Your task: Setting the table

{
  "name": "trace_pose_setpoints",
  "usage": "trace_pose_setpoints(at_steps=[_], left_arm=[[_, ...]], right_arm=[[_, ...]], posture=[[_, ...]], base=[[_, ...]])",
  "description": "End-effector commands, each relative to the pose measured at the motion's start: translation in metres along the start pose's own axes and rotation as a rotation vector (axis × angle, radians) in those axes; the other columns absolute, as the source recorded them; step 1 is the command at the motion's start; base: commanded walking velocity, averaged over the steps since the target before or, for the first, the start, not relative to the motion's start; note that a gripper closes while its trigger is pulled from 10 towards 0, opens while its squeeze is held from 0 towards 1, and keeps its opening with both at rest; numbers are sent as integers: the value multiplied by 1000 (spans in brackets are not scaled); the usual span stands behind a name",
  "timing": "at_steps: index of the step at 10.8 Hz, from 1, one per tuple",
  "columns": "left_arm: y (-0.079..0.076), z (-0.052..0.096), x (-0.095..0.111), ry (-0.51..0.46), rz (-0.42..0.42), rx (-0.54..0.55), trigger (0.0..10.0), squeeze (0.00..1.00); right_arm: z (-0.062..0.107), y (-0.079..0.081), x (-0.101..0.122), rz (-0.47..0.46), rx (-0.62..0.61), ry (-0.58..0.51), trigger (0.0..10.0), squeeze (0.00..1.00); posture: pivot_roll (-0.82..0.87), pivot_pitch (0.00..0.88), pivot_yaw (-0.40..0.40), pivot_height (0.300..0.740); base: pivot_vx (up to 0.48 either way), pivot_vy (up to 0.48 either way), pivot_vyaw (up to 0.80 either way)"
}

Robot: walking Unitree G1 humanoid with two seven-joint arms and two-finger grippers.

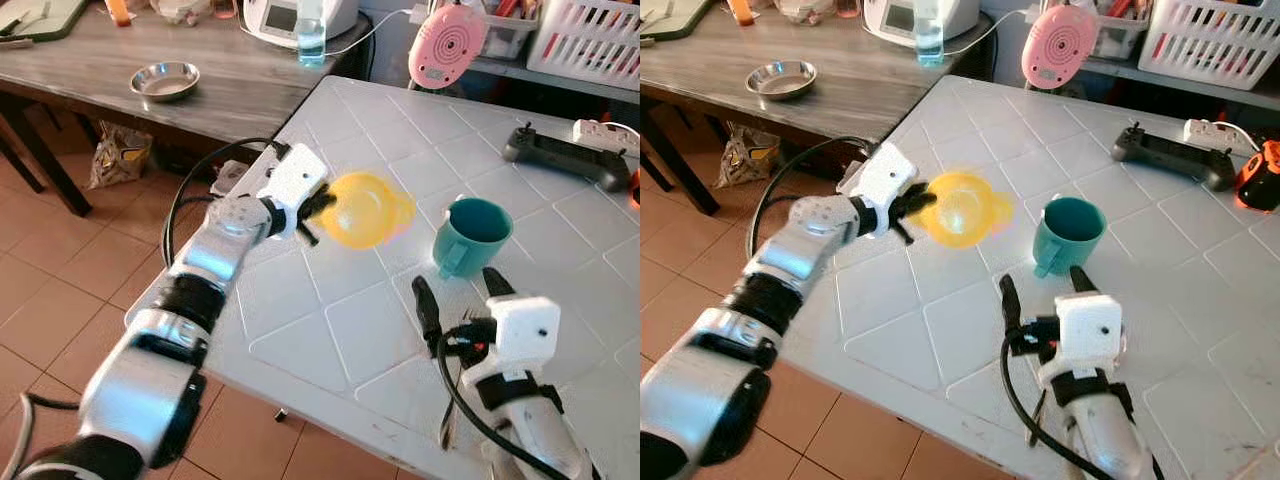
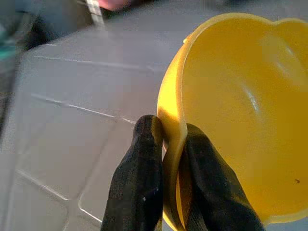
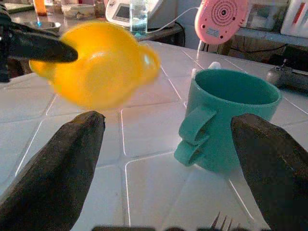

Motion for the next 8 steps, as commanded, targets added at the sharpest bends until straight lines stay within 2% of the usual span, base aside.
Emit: trace_pose_setpoints(at_steps=[1, 2, 3, 4, 5, 6, 7, 8], left_arm=[[8, 4, 3, -59, 56, 96, 0, 0], [9, 7, 2, -96, 115, 152, 0, 0], [12, 16, 4, -190, 167, 226, 0, 0], [19, 28, 3, -257, 178, 321, 0, 0], [14, 34, -6, -246, 193, 344, 1843, 0], [7, 40, -16, -239, 228, 366, 2392, 0], [-10, 53, -25, -251, 258, 403, 3569, 0], [-15, 56, -24, -264, 253, 408, 10000, 0]], right_arm=[[1, -1, 7, -2, -11, -19, 10000, 0], [1, -1, 7, -2, -12, -18, 10000, 0], [0, 0, 6, -2, -11, -14, 10000, 0], [-2, 2, 6, 0, -7, -15, 10000, 0], [-4, 2, 7, 0, -10, -26, 10000, 0], [-5, 0, 9, 8, -28, -35, 10000, 0], [-6, -8, 13, 29, -93, -62, 10000, 0], [-6, -9, 15, 41, -114, -72, 10000, 0]], posture=[[0, 92, -10, 740], [0, 92, -10, 740], [4, 91, -14, 740], [21, 91, -23, 740], [27, 93, -23, 740], [29, 92, -23, 740], [37, 94, -19, 740], [39, 93, -13, 740]], base=[[0, 0, 0], [0, 0, 0], [0, 0, 0], [0, 0, 0], [0, 0, 0], [0, 0, 0], [0, 0, 0], [0, 0, 0]])
Point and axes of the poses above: a point about 5 cm out from each wrist's last joint towards the gripper, its own z axis pointing back from the gripper into the wrist, its own x axis along the axis of the wrist's last joint, y = z × x, the point moved 1 cm from there along -z, pointing out of the wrist towards the gripper, and after that the axes turned 1 degree about -z, right-handed, at the moved point
